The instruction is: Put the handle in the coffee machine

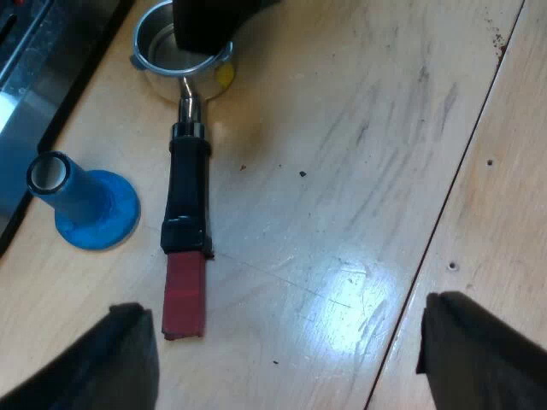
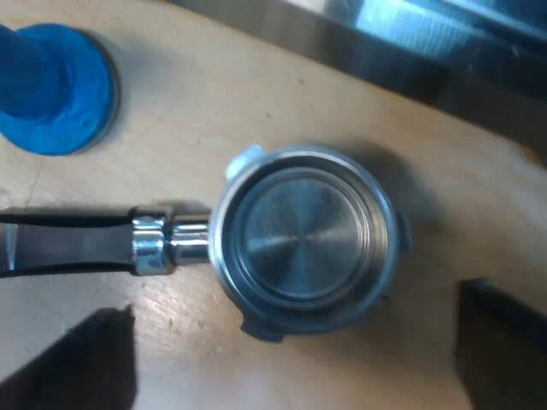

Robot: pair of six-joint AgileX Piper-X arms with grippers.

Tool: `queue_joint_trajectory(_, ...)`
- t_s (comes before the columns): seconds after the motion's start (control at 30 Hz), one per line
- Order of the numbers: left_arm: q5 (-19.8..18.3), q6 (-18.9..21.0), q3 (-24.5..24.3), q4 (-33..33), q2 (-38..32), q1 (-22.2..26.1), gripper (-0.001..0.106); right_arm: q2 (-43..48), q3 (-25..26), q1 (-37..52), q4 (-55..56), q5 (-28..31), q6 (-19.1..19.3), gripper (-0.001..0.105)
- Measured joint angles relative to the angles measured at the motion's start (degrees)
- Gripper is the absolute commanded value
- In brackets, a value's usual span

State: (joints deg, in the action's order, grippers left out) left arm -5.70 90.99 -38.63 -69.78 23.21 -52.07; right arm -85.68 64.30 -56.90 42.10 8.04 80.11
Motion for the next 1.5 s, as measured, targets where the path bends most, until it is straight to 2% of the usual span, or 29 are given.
queue_joint_trajectory(0.13,0.0,0.0,0.0,0.0,0.0,0.0,0.067,-2.3,0.0,0.0,-1.3,0.0,1.2,0.082)
queue_joint_trajectory(0.67,0.0,0.0,0.0,0.0,0.0,0.0,0.067,-7.6,0.0,2.1,-5.4,1.6,1.7,0.082)
queue_joint_trajectory(1.0,0.0,0.0,0.0,0.0,0.0,0.0,0.067,-9.5,0.0,3.4,-7.6,-2.9,2.6,0.082)
queue_joint_trajectory(1.3,0.0,0.0,0.0,0.0,0.0,0.0,0.067,-10.9,0.0,3.4,-7.5,-3.5,3.4,0.082)
queue_joint_trajectory(1.33,0.0,0.0,0.0,0.0,0.0,0.0,0.067,-10.9,0.0,3.4,-7.5,-3.5,3.5,0.08)
queue_joint_trajectory(1.43,0.0,0.0,0.0,0.0,0.0,0.0,0.067,-10.9,0.0,3.4,-7.5,-3.5,3.9,0.066)
queue_joint_trajectory(1.5,0.0,0.0,0.0,0.0,0.0,0.0,0.067,-10.9,0.0,3.4,-7.5,-3.5,3.9,0.051)
